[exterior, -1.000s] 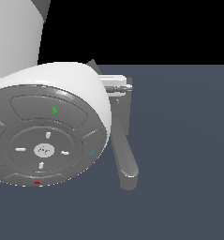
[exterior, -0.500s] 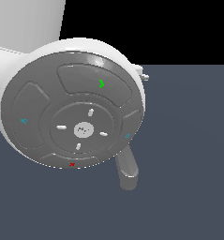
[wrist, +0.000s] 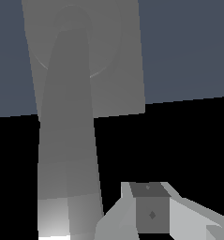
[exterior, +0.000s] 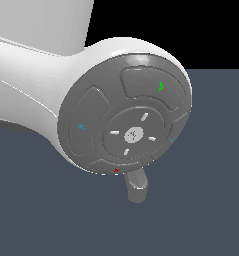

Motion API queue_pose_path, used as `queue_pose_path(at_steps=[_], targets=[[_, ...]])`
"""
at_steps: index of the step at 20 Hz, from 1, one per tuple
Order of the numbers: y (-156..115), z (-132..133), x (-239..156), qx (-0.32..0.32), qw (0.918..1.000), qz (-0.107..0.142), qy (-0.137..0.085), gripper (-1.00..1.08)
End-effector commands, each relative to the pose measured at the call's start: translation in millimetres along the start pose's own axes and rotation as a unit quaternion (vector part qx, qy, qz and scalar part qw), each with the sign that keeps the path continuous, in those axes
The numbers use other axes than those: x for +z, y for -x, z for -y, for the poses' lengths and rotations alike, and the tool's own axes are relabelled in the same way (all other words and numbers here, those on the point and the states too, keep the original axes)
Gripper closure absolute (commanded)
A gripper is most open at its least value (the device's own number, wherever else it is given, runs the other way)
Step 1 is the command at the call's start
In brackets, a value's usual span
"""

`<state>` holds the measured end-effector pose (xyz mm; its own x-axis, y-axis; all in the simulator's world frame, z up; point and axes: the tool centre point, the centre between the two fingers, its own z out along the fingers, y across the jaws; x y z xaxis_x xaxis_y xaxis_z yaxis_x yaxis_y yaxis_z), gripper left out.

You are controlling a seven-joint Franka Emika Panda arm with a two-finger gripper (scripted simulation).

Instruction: Turn on the faucet by rotating a designated handle.

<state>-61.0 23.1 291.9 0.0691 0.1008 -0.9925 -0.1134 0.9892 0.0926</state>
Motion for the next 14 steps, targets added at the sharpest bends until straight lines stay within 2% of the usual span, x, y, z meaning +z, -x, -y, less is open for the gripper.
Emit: queue_pose_path(at_steps=[1, 14], targets=[[-1.8, 5.3, 2.6, -0.023, 0.9993, -0.028, 0.009, 1.08], [12.1, 41.6, 5.1, -0.037, 0.9985, -0.039, 0.01, 1.08]])
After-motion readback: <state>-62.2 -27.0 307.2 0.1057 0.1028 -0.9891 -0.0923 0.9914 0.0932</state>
